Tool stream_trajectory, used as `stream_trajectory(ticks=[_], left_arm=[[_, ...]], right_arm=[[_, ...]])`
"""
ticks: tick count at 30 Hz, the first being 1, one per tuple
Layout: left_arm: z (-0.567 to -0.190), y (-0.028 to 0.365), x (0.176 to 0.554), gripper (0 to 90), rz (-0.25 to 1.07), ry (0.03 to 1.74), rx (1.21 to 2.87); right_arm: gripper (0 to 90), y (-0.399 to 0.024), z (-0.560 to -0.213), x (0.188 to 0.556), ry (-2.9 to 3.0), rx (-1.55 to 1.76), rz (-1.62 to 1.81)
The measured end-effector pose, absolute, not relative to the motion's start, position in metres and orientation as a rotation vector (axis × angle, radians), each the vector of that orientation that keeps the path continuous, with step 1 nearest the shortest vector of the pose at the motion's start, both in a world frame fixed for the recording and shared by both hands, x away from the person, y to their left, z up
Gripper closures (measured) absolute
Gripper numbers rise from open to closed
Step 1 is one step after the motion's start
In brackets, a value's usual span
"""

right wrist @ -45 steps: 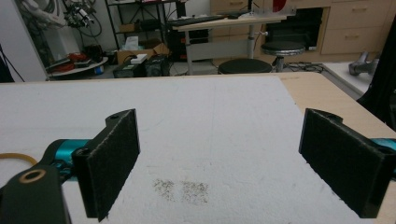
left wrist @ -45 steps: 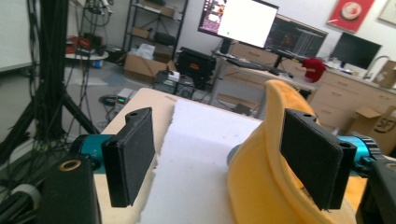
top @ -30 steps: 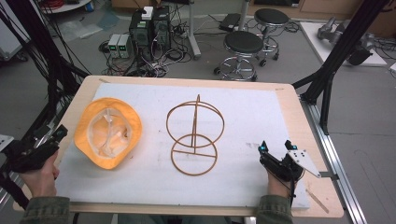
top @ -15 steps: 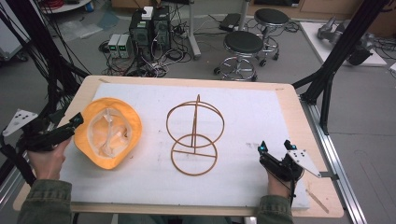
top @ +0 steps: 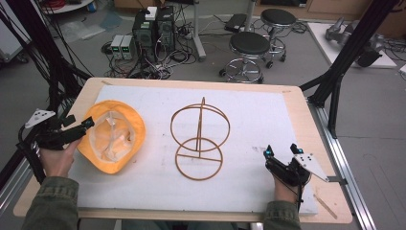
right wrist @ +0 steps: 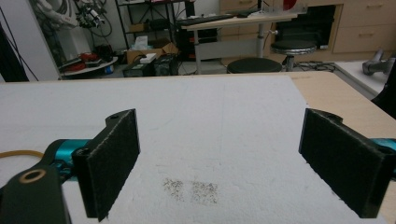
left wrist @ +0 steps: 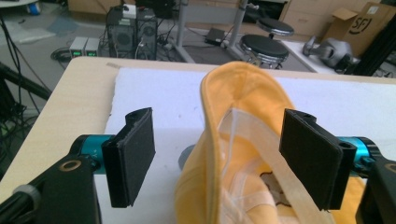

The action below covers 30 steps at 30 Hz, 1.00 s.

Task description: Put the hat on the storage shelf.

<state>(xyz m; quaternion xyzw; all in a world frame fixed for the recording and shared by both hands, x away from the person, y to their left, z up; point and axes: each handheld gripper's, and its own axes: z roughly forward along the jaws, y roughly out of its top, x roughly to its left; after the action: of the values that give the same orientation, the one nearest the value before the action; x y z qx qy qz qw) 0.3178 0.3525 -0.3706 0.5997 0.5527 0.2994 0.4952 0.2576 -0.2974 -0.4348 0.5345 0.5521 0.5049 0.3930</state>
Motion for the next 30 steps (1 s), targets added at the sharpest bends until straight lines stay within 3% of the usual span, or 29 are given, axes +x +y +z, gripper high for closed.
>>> stream_trajectory(ticks=[9,17,18,20,21,30], left_arm=[[-0.381,0.349,0.324,31.6,0.662,1.385,1.515],[-0.388,0.348,0.329,42.2,0.6,1.415,1.539],[-0.389,0.348,0.33,45.8,0.597,1.42,1.543],[-0.39,0.349,0.329,66.2,0.588,1.413,1.534],[-0.391,0.349,0.327,84.6,0.595,1.411,1.53],[-0.396,0.349,0.321,86.2,0.661,1.388,1.523]], right_arm=[[11.2,-0.297,-0.435,0.258,1.406,1.356,1.278],[11.2,-0.297,-0.435,0.258,1.415,1.355,1.277],[11.2,-0.297,-0.435,0.258,1.415,1.354,1.277],[11.2,-0.297,-0.436,0.258,1.413,1.353,1.279],[11.2,-0.297,-0.435,0.258,1.414,1.353,1.278],[11.2,-0.297,-0.436,0.258,1.413,1.357,1.276]])
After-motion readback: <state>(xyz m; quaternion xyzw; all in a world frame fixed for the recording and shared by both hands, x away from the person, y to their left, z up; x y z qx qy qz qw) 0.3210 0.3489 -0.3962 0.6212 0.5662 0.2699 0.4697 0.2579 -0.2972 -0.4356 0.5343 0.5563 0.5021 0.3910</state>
